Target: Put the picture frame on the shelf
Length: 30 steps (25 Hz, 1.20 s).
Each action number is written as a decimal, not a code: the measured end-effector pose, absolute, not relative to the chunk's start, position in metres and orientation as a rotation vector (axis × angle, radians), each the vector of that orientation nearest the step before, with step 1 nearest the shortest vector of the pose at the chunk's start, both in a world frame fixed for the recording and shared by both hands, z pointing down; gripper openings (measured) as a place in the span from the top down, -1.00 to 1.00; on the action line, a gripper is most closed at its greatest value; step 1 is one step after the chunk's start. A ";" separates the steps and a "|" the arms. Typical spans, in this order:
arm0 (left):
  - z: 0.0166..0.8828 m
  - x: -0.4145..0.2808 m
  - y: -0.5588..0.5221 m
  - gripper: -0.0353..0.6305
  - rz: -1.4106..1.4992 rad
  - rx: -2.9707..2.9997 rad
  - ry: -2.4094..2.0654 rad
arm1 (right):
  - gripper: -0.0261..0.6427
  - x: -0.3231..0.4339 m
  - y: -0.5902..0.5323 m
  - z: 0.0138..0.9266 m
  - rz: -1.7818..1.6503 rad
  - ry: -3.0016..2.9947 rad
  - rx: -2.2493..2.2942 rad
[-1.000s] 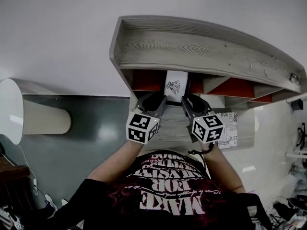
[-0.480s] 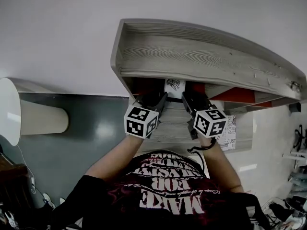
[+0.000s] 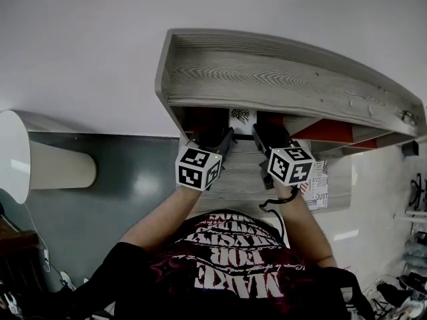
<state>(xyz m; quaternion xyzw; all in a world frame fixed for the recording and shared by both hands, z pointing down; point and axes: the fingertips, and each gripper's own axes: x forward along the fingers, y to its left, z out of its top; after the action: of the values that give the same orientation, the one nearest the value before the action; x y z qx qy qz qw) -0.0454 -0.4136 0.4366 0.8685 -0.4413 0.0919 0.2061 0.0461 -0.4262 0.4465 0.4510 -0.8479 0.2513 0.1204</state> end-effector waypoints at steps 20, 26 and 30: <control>0.323 -0.068 -0.323 0.89 -0.031 2.693 -1.516 | 0.84 0.107 -0.341 0.340 0.061 -2.577 1.525; 0.309 -0.080 -0.306 0.89 -0.003 2.672 -1.641 | 0.84 0.130 -0.324 0.327 0.081 -2.614 1.490; 0.297 -0.094 -0.295 0.89 -0.048 2.606 -1.701 | 0.84 0.140 -0.314 0.318 0.072 -2.637 1.454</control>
<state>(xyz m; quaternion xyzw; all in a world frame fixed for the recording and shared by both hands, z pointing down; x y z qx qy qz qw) -0.0945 -0.2955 0.2968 0.8372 -0.5465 -0.0155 0.0143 0.1404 -0.3137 0.3178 0.4817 -0.8736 0.0238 0.0649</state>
